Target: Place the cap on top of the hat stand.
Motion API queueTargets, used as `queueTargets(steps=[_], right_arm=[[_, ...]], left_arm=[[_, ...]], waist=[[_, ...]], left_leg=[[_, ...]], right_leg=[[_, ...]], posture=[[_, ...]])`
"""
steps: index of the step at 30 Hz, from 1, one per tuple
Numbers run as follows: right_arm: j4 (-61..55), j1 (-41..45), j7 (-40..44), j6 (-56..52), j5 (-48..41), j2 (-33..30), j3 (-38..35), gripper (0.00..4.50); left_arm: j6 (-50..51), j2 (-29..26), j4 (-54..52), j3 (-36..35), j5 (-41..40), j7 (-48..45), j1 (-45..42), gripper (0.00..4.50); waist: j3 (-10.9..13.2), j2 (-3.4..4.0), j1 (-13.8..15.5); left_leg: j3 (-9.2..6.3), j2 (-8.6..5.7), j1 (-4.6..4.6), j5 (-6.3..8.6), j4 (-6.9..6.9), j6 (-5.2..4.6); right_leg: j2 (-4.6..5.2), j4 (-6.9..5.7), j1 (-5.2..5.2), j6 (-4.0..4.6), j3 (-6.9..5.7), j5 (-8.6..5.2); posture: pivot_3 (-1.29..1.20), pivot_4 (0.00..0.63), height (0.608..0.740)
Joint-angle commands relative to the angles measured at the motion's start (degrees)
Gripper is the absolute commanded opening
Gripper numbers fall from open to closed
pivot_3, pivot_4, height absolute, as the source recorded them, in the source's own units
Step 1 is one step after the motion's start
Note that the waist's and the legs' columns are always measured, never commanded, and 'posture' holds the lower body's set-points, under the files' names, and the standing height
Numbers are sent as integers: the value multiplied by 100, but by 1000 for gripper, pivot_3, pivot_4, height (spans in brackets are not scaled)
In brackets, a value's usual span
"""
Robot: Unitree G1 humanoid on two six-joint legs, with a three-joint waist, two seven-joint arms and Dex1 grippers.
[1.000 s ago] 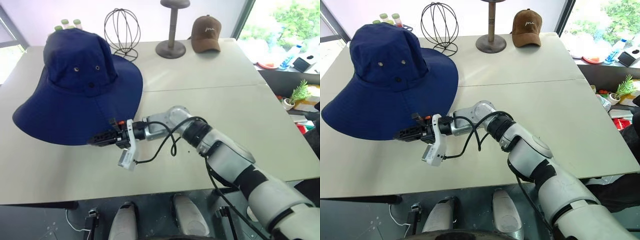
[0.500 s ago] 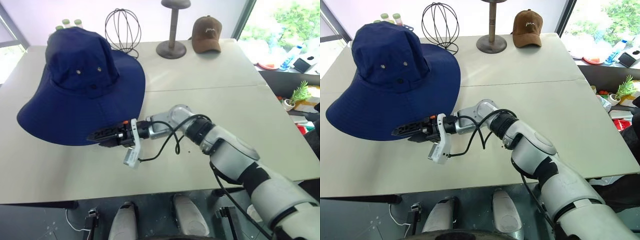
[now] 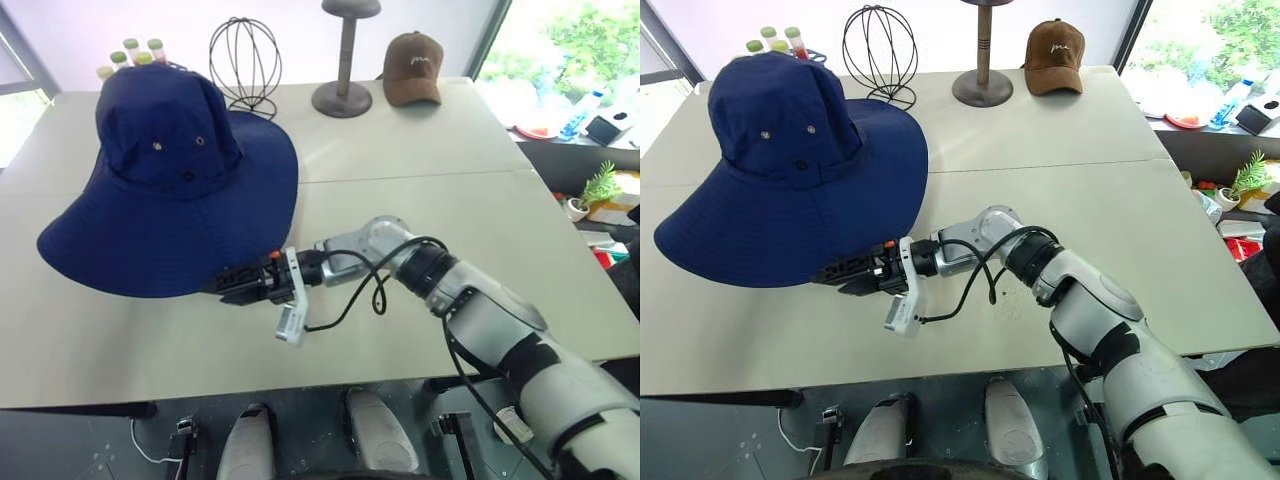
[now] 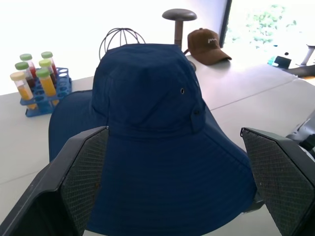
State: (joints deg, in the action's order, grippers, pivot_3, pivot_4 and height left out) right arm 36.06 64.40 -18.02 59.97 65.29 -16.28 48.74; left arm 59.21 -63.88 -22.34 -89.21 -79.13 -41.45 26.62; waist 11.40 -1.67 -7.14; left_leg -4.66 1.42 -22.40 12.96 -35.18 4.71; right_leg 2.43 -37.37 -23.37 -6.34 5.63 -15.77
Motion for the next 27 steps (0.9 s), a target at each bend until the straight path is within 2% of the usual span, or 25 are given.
queueTargets(steps=[1, 2, 6, 11, 14, 15, 17, 19, 20, 24, 27], right_arm=[[-214, -72, 331, 154, -609, -130, -314, 3308], [-212, -108, 499, 253, -825, -200, -364, 3308], [-482, -300, 867, 670, -1459, -552, -616, 4447], [-891, -558, 1143, 1288, -1821, -1034, -877, 4447], [-804, -689, 1762, 1562, -2765, -1464, -735, 4447], [-814, -735, 2220, 1408, -3605, -1755, -533, 4447], [-1126, -886, 3674, 449, -5765, -2365, -252, 4447], [-1567, -1033, 5420, -958, -7717, -2834, -449, 4447], [-1715, -1075, 5984, -1420, -8229, -2939, -595, 4447], [-1424, -518, 8741, -4733, -10040, -3366, -1629, 4447], [-536, 357, 9834, -6707, -10508, -3243, -2318, 4447]], left_arm=[[-49, -134, 166, 40, 241, -234, -122, 4500], [-47, -155, 203, 93, 307, -297, -158, 4500], [-103, -253, 384, 395, 589, -519, -386, 4500], [-161, -411, 584, 822, 949, -786, -772, 4500], [-132, -484, 693, 995, 1159, -930, -990, 4500], [-134, -509, 715, 1031, 1288, -1022, -1007, 4500], [-167, -545, 767, 1056, 1576, -1244, -997, 4500], [-186, -555, 812, 990, 1831, -1453, -960, 4500], [-181, -556, 824, 967, 1918, -1529, -959, 4500], [-302, -474, 809, 718, 2478, -1973, -753, 4500], [-403, -379, 706, 614, 2786, -2212, -595, 4500]], waist=[[0, 0, -4], [0, 0, -6], [1, 0, 4], [1, -2, 7], [2, -1, 4], [2, -1, 4], [5, -2, 12], [12, -7, 9], [13, -7, 2], [23, 9, 1], [39, 34, 13]], left_leg=[[0, 0, 0, 0, 0, 0], [0, 0, 0, 0, 0, 0], [0, 0, 1, 0, 0, 0], [0, 0, 1, 0, -1, 0], [1, 0, 1, 0, -1, 0], [1, 0, 1, 0, -1, 0], [1, 0, 1, 0, -1, -1], [1, 0, 1, 0, -2, -1], [1, 0, 3, 0, -4, -1], [5, 11, 12, 0, -4, -2], [9, 11, 10, 0, -3, -2]], right_leg=[[0, 0, 0, 0, 0, 0], [0, 0, 0, 0, 0, 0], [1, 1, 5, -1, 0, 0], [0, 1, 6, -1, 0, 0], [1, 2, 6, -1, 0, 0], [1, 2, 7, -1, 0, 0], [2, 3, 10, -2, 0, 0], [4, 4, 15, -2, 0, 0], [5, 4, 19, -2, 0, 0], [-4, 0, 18, -1, 0, 0], [-4, -1, 8, 0, 0, -1]], posture=[[0, 150, 740], [0, 150, 740], [0, 150, 740], [0, 150, 740], [0, 150, 740], [0, 150, 740], [0, 150, 740], [0, 150, 740], [0, 150, 740], [0, 150, 740], [0, 150, 740]])
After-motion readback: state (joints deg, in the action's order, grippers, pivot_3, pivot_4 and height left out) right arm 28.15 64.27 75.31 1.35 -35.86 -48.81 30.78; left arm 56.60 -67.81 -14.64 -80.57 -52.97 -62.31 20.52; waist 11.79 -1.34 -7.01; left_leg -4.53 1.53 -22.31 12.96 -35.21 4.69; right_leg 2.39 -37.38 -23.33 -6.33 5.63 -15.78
